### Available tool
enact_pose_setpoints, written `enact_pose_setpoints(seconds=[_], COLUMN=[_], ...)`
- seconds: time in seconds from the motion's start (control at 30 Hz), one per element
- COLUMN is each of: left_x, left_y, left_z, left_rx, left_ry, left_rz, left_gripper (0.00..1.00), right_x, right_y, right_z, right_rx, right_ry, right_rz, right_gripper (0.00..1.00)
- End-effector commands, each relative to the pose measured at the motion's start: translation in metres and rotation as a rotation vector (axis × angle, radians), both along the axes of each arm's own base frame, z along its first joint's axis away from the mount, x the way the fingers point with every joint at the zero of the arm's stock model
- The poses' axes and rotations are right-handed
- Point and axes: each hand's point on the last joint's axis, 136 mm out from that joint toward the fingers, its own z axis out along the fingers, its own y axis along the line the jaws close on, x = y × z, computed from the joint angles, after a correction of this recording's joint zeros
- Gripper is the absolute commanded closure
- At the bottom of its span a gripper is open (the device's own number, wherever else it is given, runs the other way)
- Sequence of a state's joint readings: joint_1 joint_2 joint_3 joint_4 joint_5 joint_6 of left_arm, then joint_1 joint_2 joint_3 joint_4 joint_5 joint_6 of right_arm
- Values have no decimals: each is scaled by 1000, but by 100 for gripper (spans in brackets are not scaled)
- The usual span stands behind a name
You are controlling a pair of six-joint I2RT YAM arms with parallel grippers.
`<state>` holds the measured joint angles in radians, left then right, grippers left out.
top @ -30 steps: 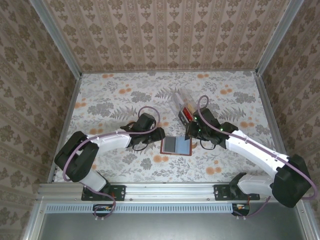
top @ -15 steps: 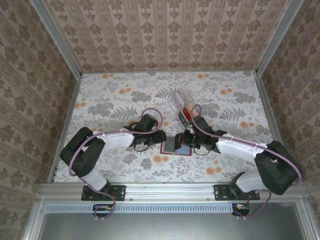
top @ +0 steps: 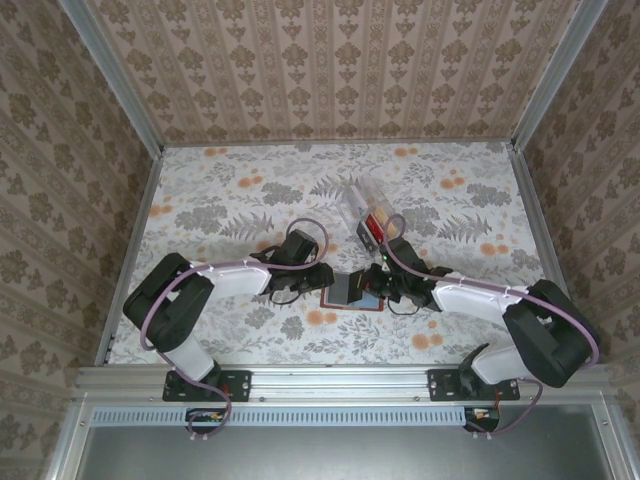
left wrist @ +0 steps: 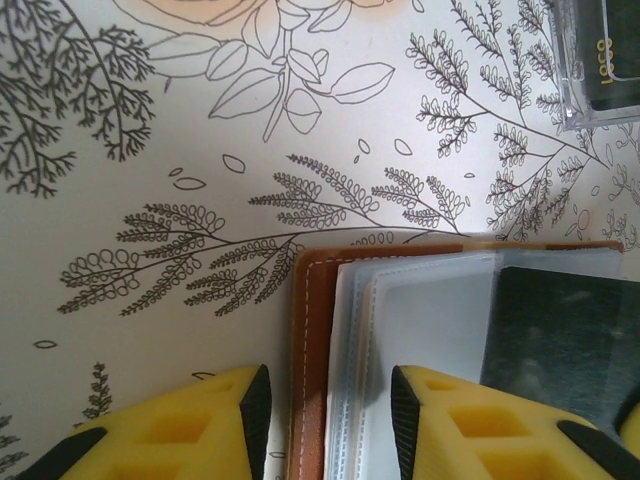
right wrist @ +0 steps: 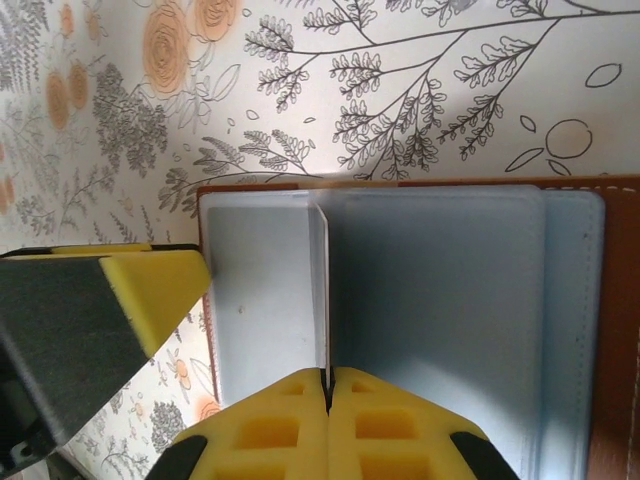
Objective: Put the credit cards into the card holder
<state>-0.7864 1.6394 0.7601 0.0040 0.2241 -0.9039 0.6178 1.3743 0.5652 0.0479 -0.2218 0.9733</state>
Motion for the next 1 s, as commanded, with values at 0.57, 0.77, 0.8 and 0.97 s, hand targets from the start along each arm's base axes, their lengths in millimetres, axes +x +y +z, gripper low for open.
enact_pose_setpoints(seconds=[0.57,0.77,0.8,0.97], left_x=[-10,-13,-12,-11], left_y=[1,2,3,2], left_z=[-14,-16,-16,-15], left_rx=[34,40,42,41], left_ry=[33,36,35,33], left_rz=[-10,-5,-3,-2], left_gripper=[67,68,68,68], right_x=[-7,-5,-4,-1], right_y=[0,-8,-7,-5], right_z=[-10,0,3,8], right_rx=[44,38,42,57], right_ry=[14,-16,-21,-38], right_rz=[10,-11,-11,-4], right_gripper=[100,99,100,99])
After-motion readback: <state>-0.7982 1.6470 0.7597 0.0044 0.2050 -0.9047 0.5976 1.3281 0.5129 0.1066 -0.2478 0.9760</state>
